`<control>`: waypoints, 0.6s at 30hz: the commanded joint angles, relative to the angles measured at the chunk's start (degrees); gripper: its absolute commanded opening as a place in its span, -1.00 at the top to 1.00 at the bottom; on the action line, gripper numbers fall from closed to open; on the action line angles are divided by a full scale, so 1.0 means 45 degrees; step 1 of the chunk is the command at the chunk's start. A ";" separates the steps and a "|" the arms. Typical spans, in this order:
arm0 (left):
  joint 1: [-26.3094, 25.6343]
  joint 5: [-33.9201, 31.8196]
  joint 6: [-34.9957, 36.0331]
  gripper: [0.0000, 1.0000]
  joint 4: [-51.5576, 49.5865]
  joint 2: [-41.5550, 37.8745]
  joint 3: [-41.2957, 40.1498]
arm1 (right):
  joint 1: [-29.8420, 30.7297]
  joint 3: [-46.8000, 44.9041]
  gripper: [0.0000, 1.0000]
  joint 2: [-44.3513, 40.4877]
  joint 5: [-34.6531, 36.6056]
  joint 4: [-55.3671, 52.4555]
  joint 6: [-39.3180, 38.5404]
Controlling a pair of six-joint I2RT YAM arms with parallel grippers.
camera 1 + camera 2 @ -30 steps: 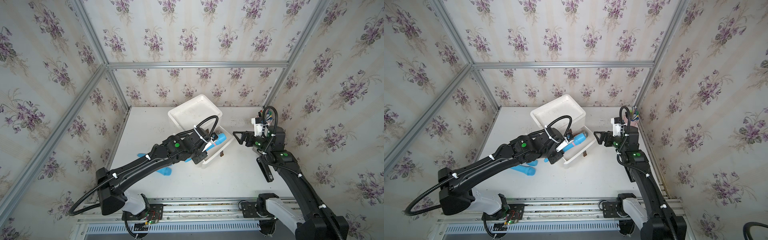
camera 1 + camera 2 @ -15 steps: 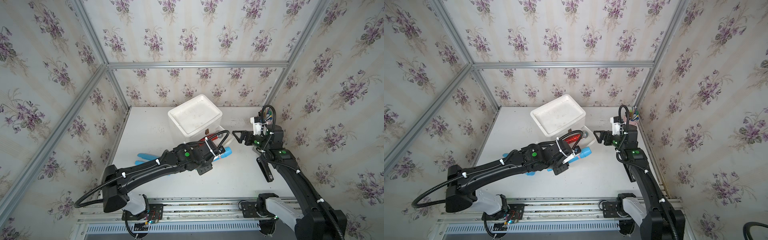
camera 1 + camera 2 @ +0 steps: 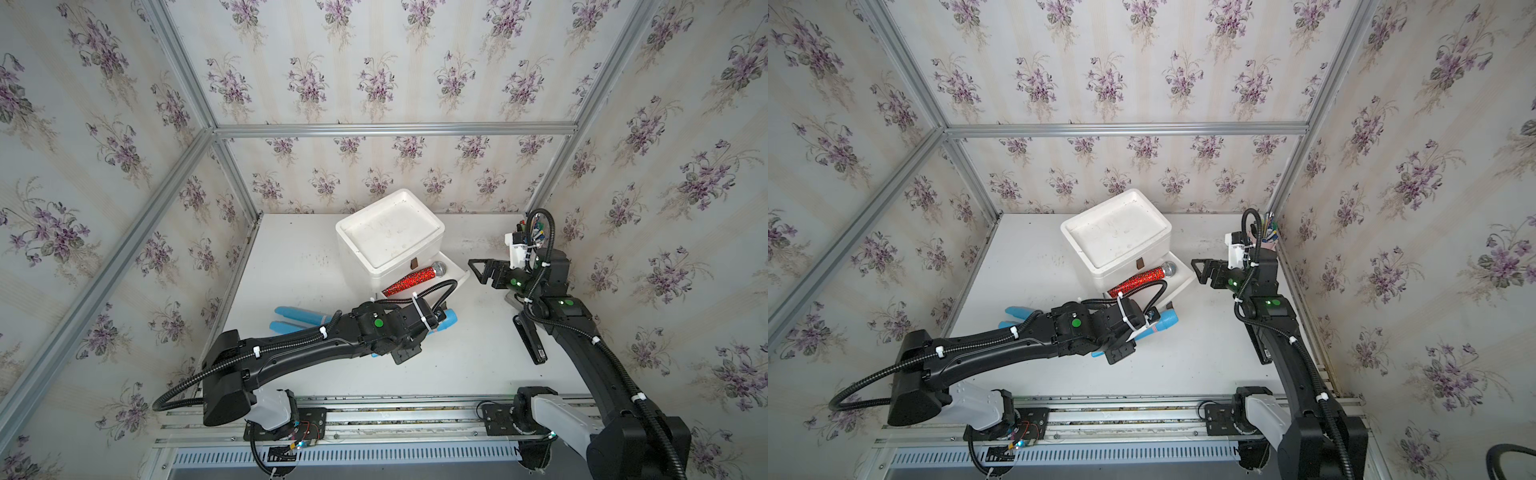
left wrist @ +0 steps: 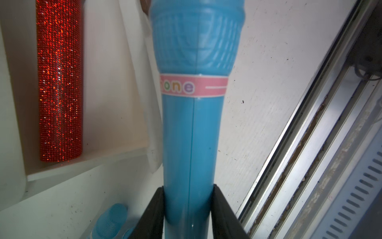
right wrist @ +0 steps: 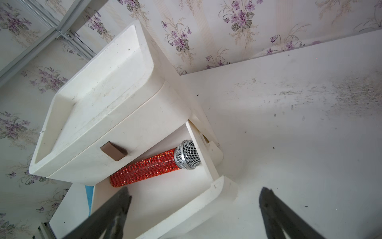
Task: Take the microphone out of the drawer
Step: Place the microphone at the center of the board.
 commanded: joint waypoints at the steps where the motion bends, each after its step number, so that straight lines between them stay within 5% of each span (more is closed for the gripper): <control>1: -0.0124 0.0217 -0.0174 0.56 0.0298 0.0097 -0.0217 | -0.0029 0.0033 -0.91 0.0021 -0.0057 0.0222 0.0072; 18: -0.0394 0.0170 0.0163 0.54 0.1224 0.1413 -0.1114 | -0.0059 0.0086 -0.91 0.0051 -0.0144 0.0252 0.0051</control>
